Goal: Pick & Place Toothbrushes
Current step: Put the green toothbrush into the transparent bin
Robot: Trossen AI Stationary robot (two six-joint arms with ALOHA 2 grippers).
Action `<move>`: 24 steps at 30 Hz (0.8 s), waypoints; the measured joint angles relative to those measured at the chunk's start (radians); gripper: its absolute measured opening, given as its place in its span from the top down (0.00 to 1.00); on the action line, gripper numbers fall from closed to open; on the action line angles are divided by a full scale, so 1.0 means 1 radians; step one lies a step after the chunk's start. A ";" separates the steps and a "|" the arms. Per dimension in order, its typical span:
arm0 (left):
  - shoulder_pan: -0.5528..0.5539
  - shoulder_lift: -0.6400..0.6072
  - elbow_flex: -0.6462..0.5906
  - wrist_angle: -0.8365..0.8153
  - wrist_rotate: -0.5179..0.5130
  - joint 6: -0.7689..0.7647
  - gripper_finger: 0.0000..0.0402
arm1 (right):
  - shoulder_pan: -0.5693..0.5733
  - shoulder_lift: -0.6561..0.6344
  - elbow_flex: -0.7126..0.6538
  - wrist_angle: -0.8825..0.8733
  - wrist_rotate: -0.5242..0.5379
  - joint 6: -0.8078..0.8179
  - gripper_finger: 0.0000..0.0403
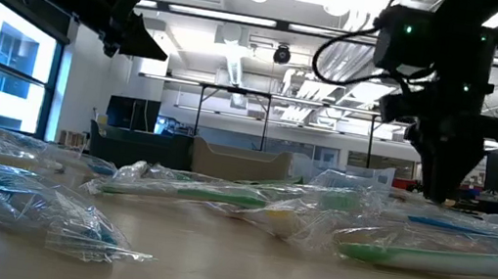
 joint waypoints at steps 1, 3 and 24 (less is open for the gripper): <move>0.000 0.000 0.000 0.000 0.000 0.000 1.00 | 0.000 0.010 0.000 -0.006 -0.011 0.000 0.61; 0.000 0.000 0.000 0.000 0.000 0.000 1.00 | 0.000 0.029 0.000 -0.014 -0.019 0.000 0.61; 0.000 0.000 0.000 0.000 0.000 0.000 1.00 | 0.000 0.088 0.000 0.002 -0.018 -0.040 0.68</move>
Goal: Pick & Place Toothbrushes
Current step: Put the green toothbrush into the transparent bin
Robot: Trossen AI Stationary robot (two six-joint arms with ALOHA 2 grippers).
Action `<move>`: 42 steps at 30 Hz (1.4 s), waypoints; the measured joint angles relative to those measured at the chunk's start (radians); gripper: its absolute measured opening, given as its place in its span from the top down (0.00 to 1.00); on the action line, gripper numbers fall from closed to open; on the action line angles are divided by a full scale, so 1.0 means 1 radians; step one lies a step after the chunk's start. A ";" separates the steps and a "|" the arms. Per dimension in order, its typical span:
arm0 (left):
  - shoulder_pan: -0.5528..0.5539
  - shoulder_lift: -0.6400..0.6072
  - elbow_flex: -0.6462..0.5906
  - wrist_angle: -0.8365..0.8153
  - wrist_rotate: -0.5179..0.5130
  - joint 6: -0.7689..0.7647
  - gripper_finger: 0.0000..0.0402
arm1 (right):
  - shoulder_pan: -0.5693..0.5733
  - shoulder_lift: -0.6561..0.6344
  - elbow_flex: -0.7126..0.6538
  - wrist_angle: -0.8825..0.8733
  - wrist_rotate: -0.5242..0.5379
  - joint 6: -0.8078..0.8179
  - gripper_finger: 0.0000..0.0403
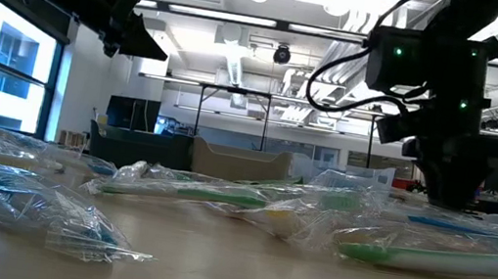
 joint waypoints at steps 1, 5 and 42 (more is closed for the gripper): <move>0.000 0.000 0.000 0.000 0.000 0.000 1.00 | 0.000 0.000 0.000 0.002 0.000 0.000 0.69; 0.000 0.000 0.000 0.000 0.000 0.000 1.00 | 0.000 0.000 0.000 0.008 0.001 0.003 0.73; 0.000 0.000 0.000 0.009 -0.010 0.000 1.00 | 0.000 -0.134 0.000 0.007 0.032 0.026 0.99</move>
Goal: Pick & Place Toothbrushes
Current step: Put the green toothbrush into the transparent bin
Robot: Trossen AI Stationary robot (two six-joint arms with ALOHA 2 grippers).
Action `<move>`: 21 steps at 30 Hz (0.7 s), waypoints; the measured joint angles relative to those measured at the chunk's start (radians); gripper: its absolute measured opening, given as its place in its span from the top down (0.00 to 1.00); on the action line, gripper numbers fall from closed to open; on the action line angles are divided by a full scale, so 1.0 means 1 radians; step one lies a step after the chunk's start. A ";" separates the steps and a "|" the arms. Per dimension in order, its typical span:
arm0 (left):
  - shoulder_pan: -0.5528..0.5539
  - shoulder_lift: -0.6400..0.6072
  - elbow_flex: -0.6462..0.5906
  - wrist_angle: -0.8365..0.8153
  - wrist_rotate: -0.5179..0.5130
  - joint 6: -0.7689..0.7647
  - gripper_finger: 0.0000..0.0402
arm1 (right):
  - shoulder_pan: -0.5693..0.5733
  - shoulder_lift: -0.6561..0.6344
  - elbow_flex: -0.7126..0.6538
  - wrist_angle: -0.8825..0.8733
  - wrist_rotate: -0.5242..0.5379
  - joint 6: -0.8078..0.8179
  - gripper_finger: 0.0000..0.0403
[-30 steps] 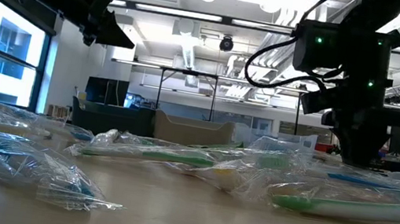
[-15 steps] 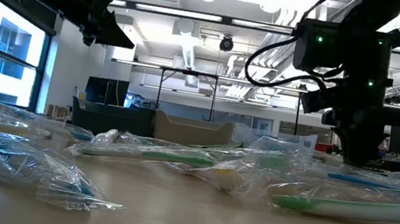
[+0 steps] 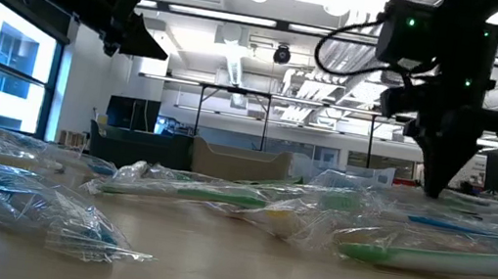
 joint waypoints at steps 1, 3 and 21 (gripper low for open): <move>0.000 0.000 0.000 0.001 -0.002 0.000 1.00 | 0.000 -0.016 0.000 0.004 0.010 0.009 0.99; 0.000 0.000 0.000 0.007 -0.002 0.000 1.00 | 0.000 -0.053 0.000 0.007 0.035 0.017 0.99; 0.000 0.000 0.000 0.210 -0.071 0.179 1.00 | -0.101 -0.240 0.001 0.297 0.206 -0.033 0.99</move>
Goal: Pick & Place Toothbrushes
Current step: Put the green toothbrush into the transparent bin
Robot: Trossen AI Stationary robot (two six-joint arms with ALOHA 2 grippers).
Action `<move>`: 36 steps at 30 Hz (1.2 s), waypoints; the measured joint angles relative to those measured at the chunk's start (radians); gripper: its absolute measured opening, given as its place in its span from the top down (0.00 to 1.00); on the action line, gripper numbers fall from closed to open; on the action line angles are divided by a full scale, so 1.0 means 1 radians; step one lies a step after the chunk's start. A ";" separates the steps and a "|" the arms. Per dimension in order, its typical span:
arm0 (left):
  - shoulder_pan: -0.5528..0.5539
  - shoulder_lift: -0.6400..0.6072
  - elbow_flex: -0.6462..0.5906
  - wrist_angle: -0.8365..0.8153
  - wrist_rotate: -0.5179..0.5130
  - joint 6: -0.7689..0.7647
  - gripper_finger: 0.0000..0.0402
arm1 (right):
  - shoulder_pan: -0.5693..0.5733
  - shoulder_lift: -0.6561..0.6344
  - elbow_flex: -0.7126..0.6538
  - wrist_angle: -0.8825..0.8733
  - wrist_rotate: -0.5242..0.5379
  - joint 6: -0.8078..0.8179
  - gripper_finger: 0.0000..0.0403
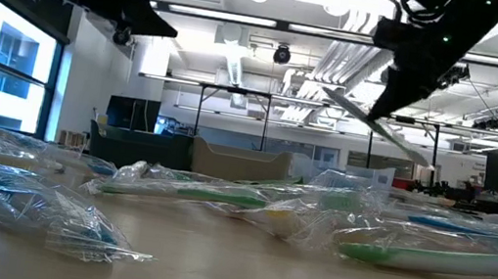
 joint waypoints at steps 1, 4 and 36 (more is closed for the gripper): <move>0.000 0.000 0.000 0.009 -0.025 0.003 1.00 | -0.013 0.000 0.000 0.021 0.007 -0.019 0.99; 0.000 0.000 0.000 0.029 -0.089 0.005 1.00 | -0.060 -0.001 0.000 0.105 0.009 -0.079 0.99; 0.000 0.000 0.000 0.028 -0.140 0.088 1.00 | -0.421 0.176 0.019 0.627 -0.067 -0.875 0.99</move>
